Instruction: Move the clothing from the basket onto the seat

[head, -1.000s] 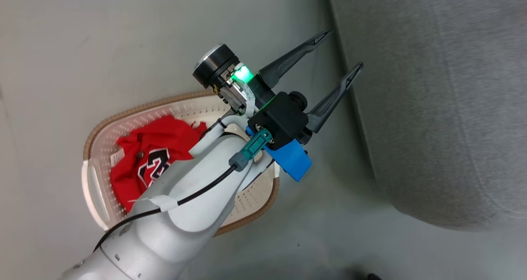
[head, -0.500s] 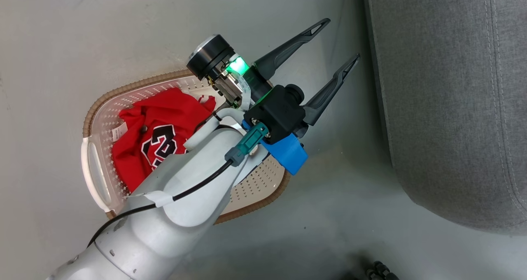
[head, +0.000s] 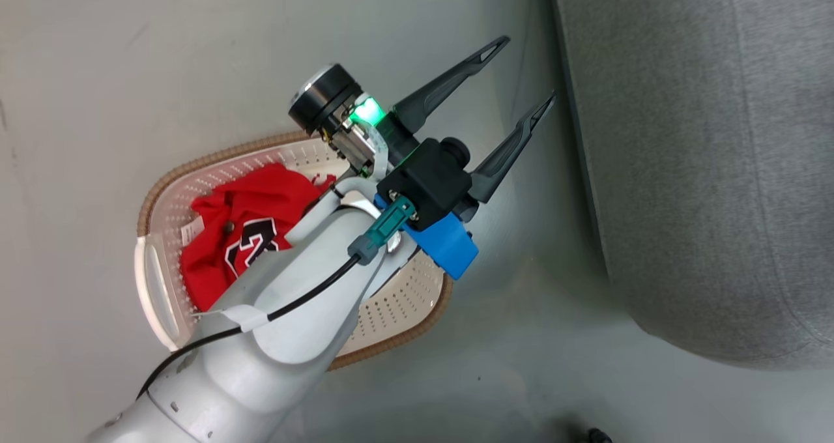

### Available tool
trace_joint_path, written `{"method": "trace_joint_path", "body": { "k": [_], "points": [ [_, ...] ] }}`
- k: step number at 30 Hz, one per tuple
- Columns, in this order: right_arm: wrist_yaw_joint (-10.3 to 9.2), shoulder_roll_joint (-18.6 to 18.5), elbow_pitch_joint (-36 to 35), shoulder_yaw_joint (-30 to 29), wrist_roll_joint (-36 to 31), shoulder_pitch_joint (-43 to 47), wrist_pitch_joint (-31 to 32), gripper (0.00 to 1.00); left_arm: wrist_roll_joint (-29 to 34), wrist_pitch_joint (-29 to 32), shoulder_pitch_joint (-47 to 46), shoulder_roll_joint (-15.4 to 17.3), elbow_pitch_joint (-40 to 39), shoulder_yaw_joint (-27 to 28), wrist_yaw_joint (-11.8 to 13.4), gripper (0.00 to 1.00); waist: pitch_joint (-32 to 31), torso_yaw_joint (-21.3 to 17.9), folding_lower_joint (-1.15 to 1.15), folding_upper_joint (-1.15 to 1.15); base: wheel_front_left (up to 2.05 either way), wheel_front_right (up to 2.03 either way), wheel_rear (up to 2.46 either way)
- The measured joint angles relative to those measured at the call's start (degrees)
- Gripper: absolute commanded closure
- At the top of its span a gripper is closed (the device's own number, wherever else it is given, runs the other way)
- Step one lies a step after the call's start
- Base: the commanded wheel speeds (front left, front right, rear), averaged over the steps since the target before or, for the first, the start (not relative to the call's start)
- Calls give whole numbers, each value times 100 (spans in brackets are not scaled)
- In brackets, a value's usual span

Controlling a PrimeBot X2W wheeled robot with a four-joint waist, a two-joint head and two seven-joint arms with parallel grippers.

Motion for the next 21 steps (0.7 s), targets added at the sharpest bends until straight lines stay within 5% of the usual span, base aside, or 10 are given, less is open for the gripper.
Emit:
{"method": "trace_joint_path", "body": {
  "k": [12, 21],
  "points": [
    [-1, 605, -1199, 68, -294, 1951, 0, 0, -300, 0, 972, -9, -131, 534, 170, 0, -1189, -19, -1, 0, 0, 0, 0],
    [-1, 1014, -2108, 1044, -181, 2776, 0, 0, -415, 0, 1900, 111, -417, 1348, 421, 0, -2078, 79, -2, 1, 0, 0, 0]
  ]
}}
